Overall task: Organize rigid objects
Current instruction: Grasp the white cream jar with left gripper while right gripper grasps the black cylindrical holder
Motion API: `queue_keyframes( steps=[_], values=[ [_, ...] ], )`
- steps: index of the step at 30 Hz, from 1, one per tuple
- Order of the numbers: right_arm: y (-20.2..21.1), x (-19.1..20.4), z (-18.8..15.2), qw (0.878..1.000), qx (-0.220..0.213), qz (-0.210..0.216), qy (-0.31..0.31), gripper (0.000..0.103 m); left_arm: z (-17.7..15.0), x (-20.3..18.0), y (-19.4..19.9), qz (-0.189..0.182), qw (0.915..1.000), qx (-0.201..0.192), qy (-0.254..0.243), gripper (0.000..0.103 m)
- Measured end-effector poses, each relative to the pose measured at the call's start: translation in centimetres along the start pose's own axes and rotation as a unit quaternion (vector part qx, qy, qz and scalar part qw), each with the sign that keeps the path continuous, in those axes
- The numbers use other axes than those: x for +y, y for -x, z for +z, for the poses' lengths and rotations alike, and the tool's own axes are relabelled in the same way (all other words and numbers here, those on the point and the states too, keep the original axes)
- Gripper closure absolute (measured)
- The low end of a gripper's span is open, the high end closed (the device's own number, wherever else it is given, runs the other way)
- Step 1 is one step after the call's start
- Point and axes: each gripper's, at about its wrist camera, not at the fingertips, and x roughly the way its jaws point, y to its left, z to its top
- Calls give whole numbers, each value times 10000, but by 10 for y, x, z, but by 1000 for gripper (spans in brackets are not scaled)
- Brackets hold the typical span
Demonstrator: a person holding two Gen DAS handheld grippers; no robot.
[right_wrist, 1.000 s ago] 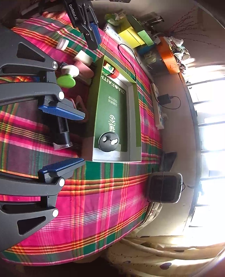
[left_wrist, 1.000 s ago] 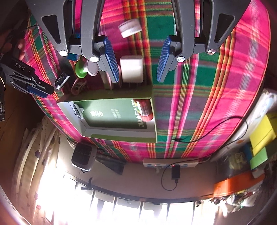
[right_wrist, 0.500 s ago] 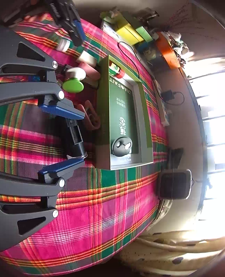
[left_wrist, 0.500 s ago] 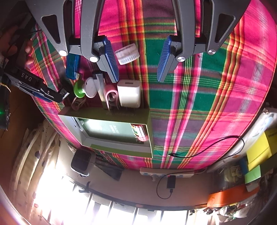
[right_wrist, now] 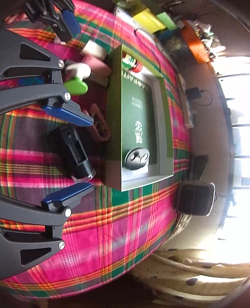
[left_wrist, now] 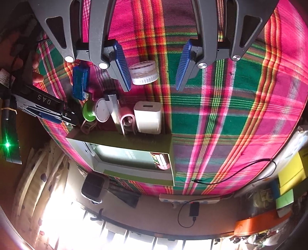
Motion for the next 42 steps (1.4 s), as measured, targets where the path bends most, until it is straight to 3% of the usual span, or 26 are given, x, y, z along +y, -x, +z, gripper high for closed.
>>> queue_keyframes(
  steps=[18, 34, 39, 42],
  values=[
    [5, -31, -23, 9993, 235, -226, -177, 41, -3, -5, 2, 241, 9995, 7, -187, 55],
    [-5, -37, -16, 9993, 330, 130, 82, 41, -6, -8, 2, 450, 9985, -28, -322, 56],
    [-4, -38, -17, 9993, 317, 164, 68, 42, -7, -8, 4, 514, 9982, -49, -288, 65],
    [-3, -39, -16, 9994, 287, 179, 26, 52, -7, -5, 4, 527, 9983, -59, -242, 71]
  ],
)
